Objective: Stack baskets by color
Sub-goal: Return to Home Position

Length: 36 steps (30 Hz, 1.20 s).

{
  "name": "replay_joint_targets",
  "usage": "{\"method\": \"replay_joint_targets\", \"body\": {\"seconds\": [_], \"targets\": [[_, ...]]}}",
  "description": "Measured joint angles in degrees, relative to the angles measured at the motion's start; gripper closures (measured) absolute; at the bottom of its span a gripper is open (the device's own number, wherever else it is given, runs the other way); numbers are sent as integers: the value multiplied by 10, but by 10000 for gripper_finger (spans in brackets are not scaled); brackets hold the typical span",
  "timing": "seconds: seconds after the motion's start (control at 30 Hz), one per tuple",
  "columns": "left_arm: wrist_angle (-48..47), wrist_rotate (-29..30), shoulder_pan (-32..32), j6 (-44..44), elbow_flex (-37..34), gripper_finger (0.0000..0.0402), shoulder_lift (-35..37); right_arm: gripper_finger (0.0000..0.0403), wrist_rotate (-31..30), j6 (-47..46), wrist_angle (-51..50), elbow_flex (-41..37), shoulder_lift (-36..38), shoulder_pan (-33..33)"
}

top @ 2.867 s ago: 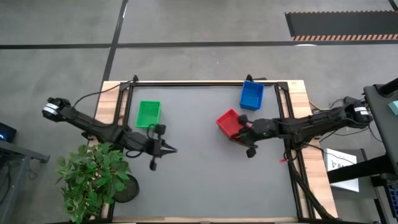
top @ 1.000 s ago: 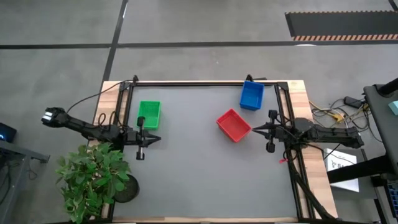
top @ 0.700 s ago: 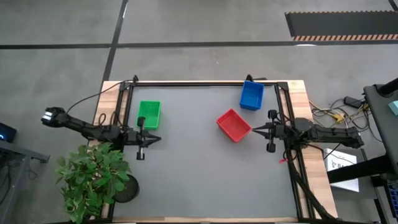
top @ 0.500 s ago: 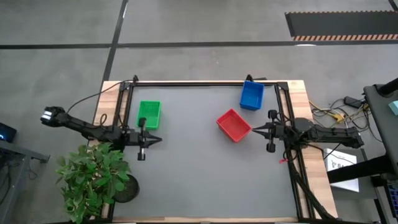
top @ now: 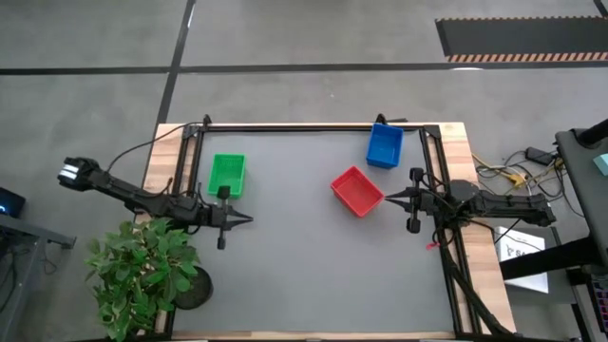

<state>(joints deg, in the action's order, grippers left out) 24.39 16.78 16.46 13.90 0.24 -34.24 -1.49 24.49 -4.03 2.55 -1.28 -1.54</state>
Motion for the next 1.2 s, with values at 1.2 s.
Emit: {"method": "replay_joint_targets", "body": {"seconds": [1.2], "targets": [[5, 0, 0, 0, 0, 400, -258, 390, 0, 0, 0, 0, 0, 0]]}}
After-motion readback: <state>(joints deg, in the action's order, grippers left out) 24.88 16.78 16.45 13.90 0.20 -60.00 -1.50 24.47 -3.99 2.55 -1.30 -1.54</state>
